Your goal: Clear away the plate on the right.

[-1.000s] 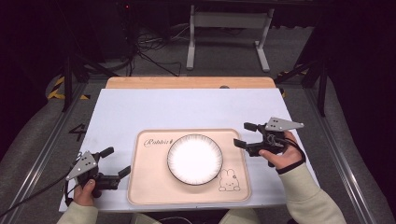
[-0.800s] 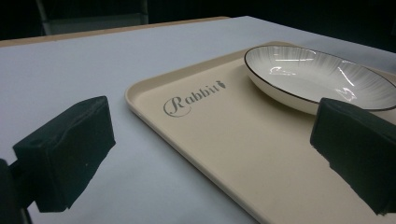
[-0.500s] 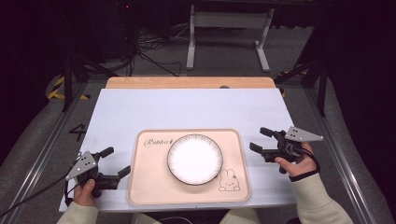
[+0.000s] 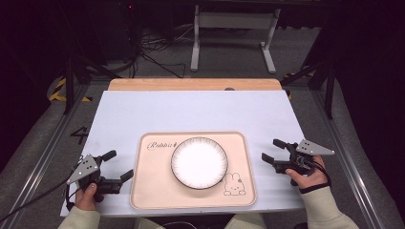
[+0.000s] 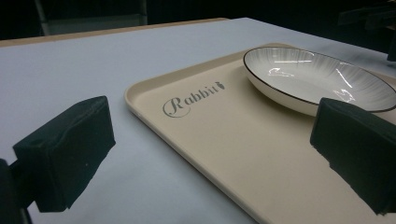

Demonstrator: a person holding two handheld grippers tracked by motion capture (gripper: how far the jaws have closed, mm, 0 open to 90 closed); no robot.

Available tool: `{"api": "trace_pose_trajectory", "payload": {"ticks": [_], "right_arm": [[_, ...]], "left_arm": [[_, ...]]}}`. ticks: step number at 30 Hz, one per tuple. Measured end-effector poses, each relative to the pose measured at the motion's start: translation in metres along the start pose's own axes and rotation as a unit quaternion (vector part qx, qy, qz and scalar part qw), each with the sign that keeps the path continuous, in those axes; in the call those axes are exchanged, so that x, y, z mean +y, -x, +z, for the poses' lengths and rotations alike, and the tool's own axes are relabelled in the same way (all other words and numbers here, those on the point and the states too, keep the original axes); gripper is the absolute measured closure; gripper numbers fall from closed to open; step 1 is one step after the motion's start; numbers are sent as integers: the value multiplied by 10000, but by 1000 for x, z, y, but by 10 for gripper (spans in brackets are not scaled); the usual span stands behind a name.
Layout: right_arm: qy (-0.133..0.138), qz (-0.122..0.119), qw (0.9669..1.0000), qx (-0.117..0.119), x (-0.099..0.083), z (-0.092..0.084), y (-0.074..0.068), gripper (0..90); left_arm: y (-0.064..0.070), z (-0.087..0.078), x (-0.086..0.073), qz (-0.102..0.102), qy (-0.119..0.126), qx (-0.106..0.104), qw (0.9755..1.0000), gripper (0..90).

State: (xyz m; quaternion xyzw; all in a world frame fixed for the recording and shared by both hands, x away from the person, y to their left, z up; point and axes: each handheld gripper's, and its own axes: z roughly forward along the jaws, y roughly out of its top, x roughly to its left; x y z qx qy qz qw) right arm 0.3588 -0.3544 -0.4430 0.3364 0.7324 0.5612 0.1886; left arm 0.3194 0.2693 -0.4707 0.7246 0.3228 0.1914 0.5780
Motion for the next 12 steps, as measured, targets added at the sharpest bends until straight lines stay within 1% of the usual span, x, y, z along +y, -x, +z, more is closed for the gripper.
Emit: {"api": "trace_pose_trajectory", "payload": {"ticks": [3,5,8,9,12], "right_arm": [[-45,57,10000,11,-6,1,1,174],[-103,117,9999,-14,-10,2,2,174],[-116,48,9999,5,-10,2,1,167],[-123,39,9999,5,-10,3,1,163],[-129,27,9999,18,-10,3,1,156]], "left_arm": [[0,0,0,-18,3,3,10000,3],[0,0,0,14,-2,-5,10000,3],[0,0,0,12,-2,-9,10000,3],[0,0,0,-36,-4,-10,10000,3],[0,0,0,-36,-22,-32,10000,3]]}}
